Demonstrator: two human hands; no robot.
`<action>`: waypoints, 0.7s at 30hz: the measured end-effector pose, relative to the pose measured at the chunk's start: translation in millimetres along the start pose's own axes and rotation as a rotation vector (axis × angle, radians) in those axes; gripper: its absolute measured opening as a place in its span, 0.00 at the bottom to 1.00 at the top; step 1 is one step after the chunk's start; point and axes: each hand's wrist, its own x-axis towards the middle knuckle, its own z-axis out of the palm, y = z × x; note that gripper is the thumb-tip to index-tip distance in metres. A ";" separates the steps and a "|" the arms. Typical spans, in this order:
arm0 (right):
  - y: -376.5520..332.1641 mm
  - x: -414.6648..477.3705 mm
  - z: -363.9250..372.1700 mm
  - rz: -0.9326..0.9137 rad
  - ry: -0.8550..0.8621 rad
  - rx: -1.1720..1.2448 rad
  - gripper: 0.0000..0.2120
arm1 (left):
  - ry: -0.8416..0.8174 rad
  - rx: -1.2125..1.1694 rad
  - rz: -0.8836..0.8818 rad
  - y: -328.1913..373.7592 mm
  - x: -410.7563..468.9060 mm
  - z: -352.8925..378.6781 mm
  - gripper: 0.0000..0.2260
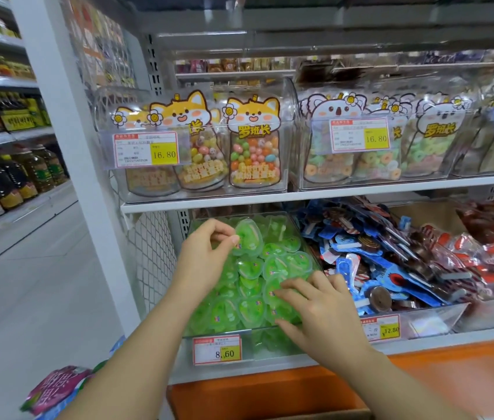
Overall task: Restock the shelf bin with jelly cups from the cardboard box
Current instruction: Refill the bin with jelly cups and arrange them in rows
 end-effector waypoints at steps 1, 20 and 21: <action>0.4 -0.2 0.0 -0.013 -0.010 -0.016 0.20 | -0.033 -0.085 -0.024 1.2 -5.9 -6.8 0.07; -0.8 0.6 -0.6 -0.067 0.005 -0.090 0.22 | -0.582 0.505 0.141 -10.0 -24.5 -10.4 0.07; -0.4 0.7 -0.4 -0.068 0.005 -0.090 0.22 | -0.613 0.535 0.155 -10.7 -20.6 -7.9 0.07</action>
